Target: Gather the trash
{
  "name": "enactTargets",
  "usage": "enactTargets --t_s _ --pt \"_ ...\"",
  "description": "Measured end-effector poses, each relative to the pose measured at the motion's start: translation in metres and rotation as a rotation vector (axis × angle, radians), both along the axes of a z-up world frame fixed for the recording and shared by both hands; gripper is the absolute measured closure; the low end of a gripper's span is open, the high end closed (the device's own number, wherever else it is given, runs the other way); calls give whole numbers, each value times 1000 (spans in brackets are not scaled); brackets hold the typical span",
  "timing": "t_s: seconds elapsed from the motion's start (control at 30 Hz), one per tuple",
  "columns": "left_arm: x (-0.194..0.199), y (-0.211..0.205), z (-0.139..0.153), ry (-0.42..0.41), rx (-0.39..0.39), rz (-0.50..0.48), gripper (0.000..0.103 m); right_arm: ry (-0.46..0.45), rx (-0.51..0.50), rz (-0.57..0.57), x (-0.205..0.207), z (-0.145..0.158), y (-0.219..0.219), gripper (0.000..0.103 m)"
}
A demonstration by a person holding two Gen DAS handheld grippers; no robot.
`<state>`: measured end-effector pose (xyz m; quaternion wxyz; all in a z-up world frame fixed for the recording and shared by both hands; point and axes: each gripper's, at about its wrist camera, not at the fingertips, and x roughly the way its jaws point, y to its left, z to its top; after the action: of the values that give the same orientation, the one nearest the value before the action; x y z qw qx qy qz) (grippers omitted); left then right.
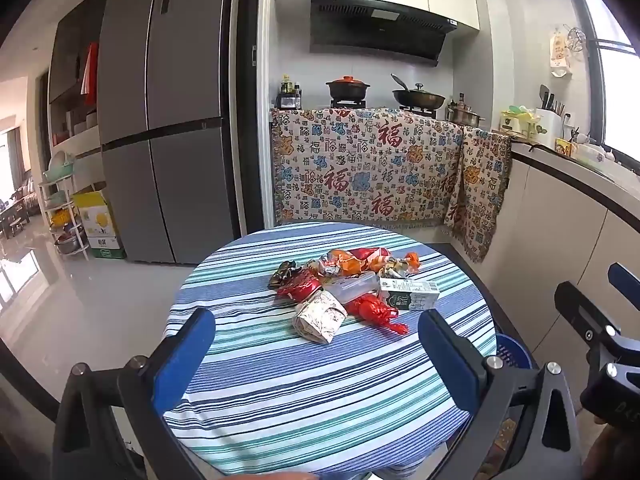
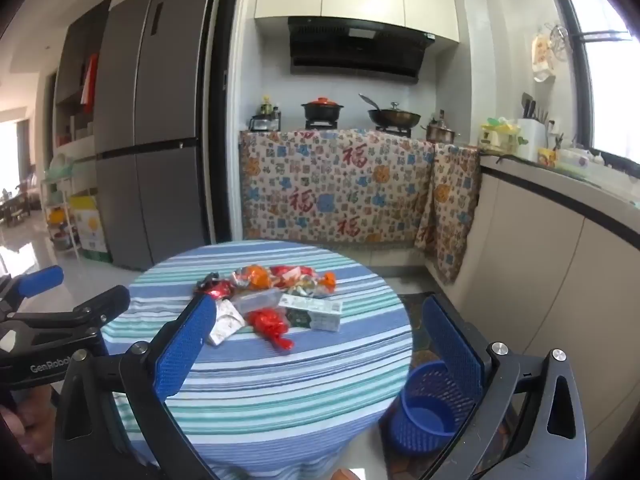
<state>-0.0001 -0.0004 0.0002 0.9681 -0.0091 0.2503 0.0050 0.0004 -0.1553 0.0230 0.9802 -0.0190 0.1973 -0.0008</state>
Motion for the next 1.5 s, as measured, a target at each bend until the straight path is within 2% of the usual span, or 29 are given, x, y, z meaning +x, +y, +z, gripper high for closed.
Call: enactTargets --t_s 0.17,0.47,0.5,1.5 --pt "-6 -7 -1 -12 26 3 0 -13 13 -3 1 -2 -2 0" --pt "4 -7 -3 25 23 0 0 -2 19 -1 -3 2 -10 0" --pt "4 -6 -4 26 21 0 0 1 9 0 -1 -4 -5 0" --pt "2 -9 -3 24 41 -7 0 -11 10 -7 1 -3 -5 0"
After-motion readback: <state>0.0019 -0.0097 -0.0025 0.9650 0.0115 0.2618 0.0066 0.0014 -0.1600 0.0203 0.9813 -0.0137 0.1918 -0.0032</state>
